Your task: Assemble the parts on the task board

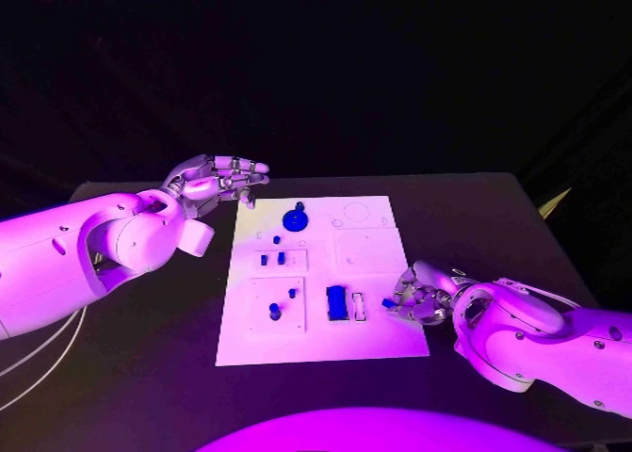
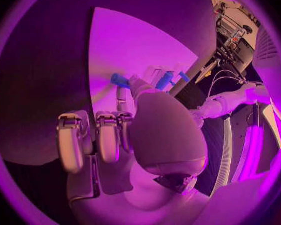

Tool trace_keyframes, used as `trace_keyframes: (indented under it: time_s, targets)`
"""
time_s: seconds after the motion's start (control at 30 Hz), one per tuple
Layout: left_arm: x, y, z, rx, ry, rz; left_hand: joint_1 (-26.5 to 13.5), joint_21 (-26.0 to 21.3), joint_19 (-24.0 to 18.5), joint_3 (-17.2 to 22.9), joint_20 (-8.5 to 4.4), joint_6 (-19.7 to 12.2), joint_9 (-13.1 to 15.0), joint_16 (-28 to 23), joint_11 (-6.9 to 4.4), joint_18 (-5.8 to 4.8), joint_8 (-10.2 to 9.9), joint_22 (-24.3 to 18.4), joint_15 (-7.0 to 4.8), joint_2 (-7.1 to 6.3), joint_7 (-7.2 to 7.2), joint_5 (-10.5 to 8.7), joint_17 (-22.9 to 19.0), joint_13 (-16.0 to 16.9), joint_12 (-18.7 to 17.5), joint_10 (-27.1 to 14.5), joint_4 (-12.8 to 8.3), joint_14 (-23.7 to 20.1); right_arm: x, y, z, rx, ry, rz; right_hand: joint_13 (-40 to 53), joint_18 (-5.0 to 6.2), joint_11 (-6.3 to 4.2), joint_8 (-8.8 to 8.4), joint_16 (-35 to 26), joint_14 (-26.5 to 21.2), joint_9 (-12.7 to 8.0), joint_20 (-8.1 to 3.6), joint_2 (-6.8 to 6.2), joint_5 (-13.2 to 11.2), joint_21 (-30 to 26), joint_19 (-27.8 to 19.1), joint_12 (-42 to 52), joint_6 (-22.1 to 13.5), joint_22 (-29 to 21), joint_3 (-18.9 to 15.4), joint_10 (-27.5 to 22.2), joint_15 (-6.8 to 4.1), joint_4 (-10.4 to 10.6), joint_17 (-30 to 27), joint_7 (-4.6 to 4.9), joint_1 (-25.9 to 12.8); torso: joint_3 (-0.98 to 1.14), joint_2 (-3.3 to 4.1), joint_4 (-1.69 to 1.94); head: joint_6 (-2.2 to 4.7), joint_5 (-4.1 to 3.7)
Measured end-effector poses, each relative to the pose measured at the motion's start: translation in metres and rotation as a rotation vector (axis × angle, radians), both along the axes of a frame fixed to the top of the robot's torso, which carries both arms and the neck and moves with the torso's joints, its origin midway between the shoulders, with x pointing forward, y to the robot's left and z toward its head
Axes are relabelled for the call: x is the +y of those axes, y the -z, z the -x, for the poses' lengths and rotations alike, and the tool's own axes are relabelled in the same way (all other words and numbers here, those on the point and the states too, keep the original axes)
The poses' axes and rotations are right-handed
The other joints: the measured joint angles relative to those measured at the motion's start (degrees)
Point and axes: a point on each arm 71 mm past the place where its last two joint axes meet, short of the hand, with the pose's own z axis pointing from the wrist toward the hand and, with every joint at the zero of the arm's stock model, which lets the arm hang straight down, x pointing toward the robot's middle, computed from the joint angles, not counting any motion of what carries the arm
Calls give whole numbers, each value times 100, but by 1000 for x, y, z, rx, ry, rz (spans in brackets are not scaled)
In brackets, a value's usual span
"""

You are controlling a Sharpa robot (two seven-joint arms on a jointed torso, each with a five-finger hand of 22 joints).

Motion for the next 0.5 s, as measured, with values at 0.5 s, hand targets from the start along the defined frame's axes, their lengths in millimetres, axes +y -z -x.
trace_keyframes:
  time_s: [0.5]
  targets:
    - [-1, 0, 0, 0, 2, 1, 0, 0, 0, 0, 0, 0, 0, 0, 0, 0, 0, 0, 0, 0, 0, 0, 0, 0, 0, 0, 0, 0, 24, 2, -1, 65, 51, -122, -1, 0, 0, 29, 0, 0, 28, 0, -120, 1, 21, 0, 0, 19, 2, 64, 0, 0, 63, -1, -19, -299, 2, 1, 1, -10, -9]
